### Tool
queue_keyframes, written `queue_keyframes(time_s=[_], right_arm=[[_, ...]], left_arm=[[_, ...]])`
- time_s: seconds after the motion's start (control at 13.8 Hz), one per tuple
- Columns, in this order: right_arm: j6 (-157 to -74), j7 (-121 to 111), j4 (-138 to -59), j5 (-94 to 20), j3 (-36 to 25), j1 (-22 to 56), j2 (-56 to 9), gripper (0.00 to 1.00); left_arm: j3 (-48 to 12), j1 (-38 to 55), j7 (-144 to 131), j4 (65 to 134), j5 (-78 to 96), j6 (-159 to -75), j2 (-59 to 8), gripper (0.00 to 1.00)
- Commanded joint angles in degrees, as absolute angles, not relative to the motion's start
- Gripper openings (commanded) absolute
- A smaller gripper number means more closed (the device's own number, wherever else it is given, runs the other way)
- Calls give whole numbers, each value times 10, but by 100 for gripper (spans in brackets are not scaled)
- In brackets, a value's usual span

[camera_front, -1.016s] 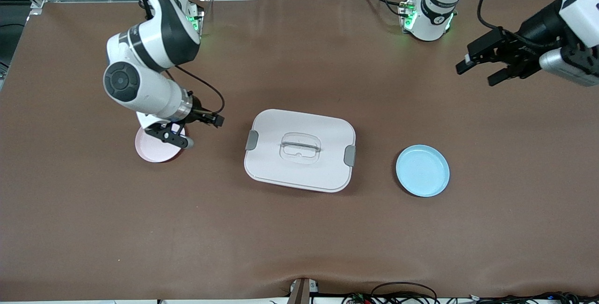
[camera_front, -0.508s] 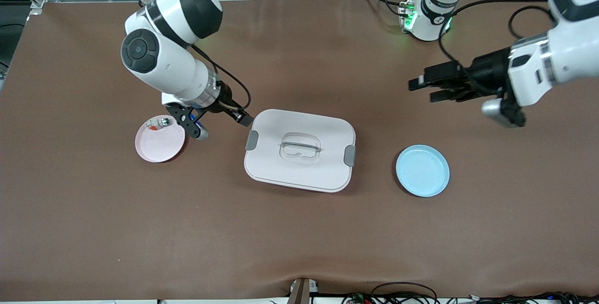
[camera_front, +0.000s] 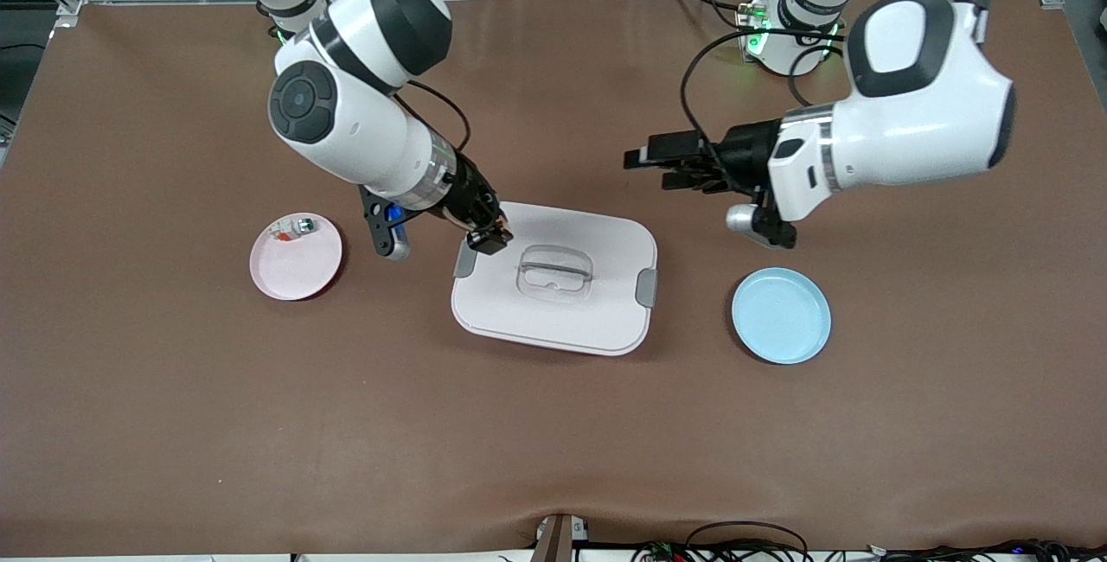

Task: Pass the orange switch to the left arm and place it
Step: 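Lift the switch over the box with the right gripper while the left gripper approaches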

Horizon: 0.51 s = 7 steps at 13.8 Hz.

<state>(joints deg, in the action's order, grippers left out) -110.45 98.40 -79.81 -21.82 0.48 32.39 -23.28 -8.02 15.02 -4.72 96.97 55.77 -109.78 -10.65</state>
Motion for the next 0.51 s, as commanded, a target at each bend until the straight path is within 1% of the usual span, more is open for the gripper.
queue_keyframes(time_s=[0.0, 0.29, 0.44], right_arm=[[-1135, 1061, -764, -239, -1, 349, -250, 0], [-1202, 1157, -758, -250, -1, 376, -250, 0], [-1231, 1200, -752, -250, -1, 386, -261, 0]], left_arm=[[-79, 182, -40, 982, 578, -1183, -116, 100], [-80, 216, -3, 976, 674, -1284, -144, 100], [-80, 221, 18, 975, 681, -1301, -160, 100]])
